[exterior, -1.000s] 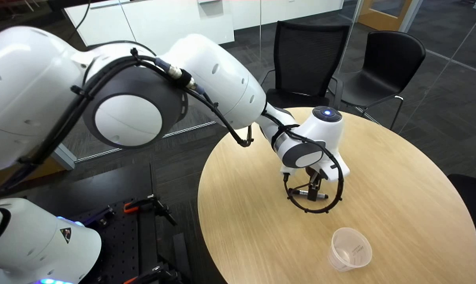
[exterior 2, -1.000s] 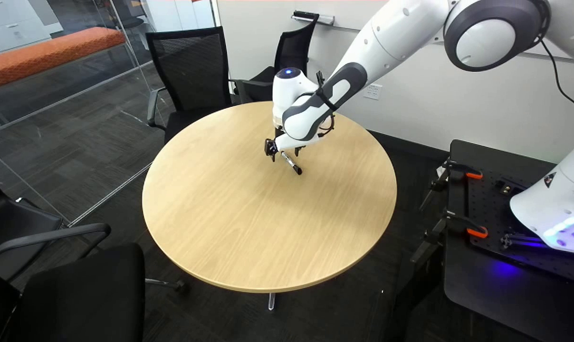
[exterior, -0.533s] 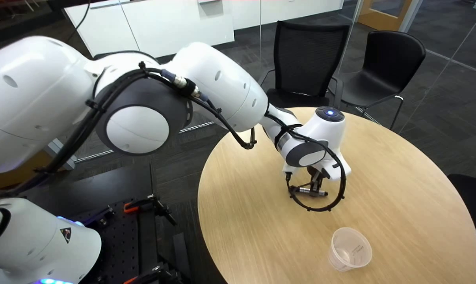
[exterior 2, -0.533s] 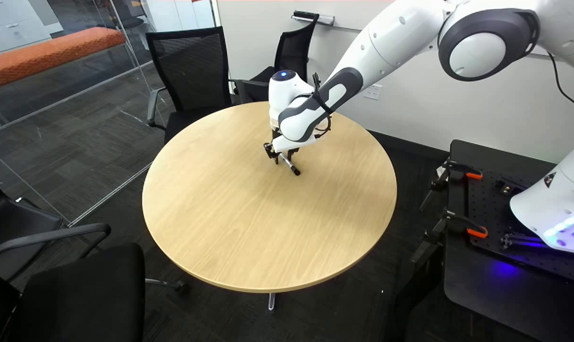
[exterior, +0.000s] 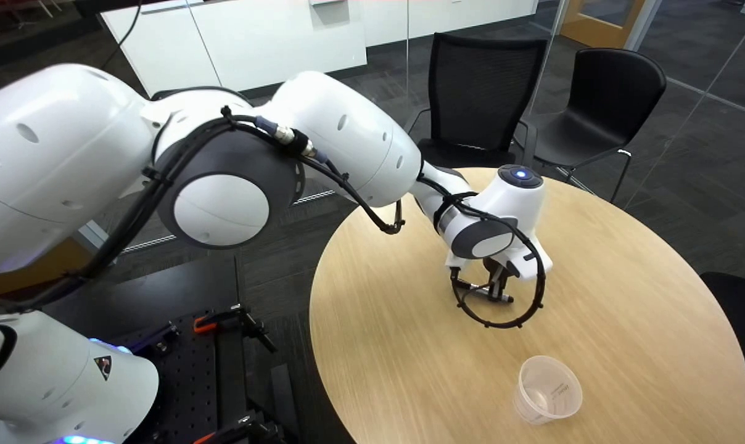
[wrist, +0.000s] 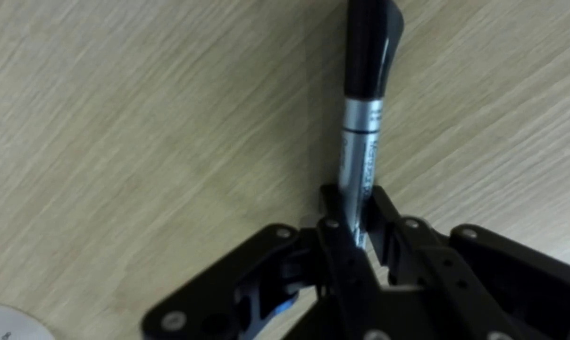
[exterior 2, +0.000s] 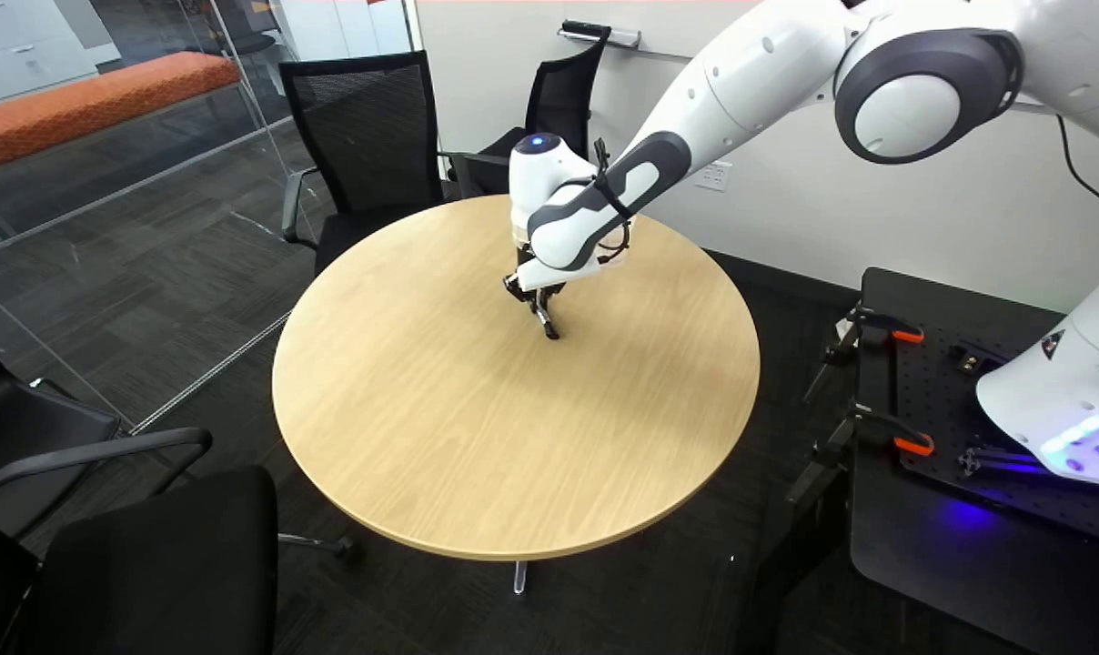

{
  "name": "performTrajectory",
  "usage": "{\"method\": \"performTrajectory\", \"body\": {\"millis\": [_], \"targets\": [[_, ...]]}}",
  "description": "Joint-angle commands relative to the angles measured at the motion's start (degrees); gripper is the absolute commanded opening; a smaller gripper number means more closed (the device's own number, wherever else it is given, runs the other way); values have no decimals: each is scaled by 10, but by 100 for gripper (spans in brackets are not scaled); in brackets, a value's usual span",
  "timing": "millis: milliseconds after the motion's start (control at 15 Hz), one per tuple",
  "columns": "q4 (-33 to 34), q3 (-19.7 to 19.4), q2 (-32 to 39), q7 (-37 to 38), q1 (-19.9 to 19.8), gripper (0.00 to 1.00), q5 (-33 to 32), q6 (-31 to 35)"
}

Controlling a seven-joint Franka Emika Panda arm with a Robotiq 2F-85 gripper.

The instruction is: Put the marker in the cup

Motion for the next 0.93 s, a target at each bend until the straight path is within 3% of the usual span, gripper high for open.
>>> {"method": "performTrajectory", "body": {"millis": [0,400,867], "targets": [[-11,-1,-27,0,6,5,10,-27],[-76,-12,-103,8,29,5,-2,-44],[-173,-88,-192,118,103,5,-63,-45]]}}
